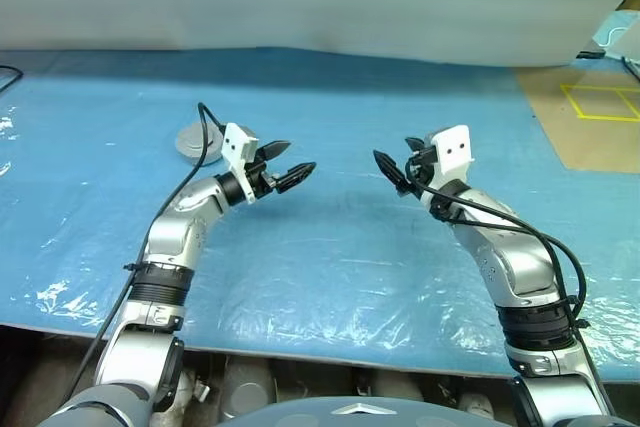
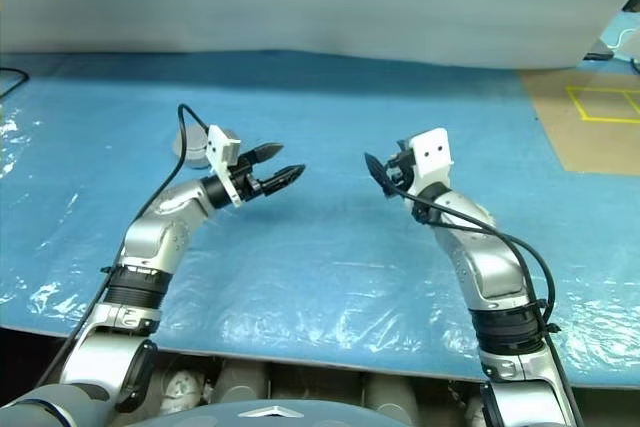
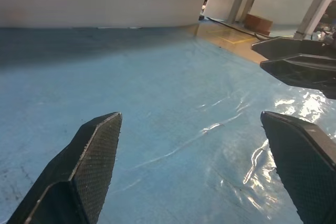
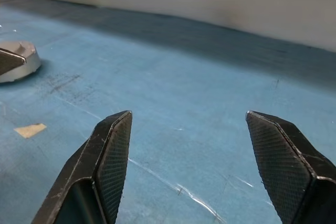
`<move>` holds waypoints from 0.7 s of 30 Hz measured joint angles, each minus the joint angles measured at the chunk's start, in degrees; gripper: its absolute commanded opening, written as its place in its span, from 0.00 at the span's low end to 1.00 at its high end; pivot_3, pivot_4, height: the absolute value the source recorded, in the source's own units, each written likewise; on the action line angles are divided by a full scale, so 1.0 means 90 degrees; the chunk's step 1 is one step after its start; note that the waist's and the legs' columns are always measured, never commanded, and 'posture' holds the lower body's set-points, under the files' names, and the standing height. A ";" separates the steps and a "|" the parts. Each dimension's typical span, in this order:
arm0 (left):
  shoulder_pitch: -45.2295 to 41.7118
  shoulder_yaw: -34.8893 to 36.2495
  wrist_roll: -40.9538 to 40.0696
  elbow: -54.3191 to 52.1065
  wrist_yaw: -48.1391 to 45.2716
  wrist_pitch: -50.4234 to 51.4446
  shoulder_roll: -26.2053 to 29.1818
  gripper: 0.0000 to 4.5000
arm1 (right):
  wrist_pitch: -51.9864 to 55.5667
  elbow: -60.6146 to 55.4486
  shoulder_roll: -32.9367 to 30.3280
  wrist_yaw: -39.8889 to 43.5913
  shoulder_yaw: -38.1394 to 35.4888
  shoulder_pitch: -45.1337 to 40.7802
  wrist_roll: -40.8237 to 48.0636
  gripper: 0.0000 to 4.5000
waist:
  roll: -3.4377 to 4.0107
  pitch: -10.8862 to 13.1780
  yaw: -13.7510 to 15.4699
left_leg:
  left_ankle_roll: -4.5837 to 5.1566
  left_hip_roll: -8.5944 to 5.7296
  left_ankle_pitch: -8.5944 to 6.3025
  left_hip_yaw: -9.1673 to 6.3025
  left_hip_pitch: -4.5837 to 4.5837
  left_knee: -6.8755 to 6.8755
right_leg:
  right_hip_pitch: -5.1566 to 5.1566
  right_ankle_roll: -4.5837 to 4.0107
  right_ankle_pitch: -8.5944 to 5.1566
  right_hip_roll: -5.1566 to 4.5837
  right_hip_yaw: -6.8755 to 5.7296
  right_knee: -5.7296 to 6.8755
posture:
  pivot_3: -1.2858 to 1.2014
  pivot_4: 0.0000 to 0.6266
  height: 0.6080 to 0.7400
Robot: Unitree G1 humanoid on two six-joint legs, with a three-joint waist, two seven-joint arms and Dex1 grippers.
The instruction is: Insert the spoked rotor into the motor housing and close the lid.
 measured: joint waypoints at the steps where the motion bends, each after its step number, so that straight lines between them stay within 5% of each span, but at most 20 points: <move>1: -0.0070 0.0030 0.0026 0.0074 0.0015 -0.0037 0.0021 0.99 | 0.0000 0.0000 0.0022 0.0005 0.0000 0.0000 -0.0039 0.80 | 0.0001 0.0000 0.0000 | 0.0000 0.0000 0.0000 0.0000 0.0000 0.0000 | 0.0000 0.0000 0.0000 0.0002 0.0001 0.0000 | 0.52 0.24 1.00; 21: -0.0463 0.0315 0.0139 0.0566 0.0276 -0.0249 -0.0076 0.99 | -0.0159 0.0282 0.0334 0.0176 -0.0004 -0.0272 -0.0553 0.80 | 0.0005 0.0001 0.0002 | -0.0001 -0.0002 0.0000 -0.0002 -0.0008 -0.0013 | -0.0008 0.0025 0.0015 0.0006 -0.0001 -0.0004 | 0.52 0.24 1.00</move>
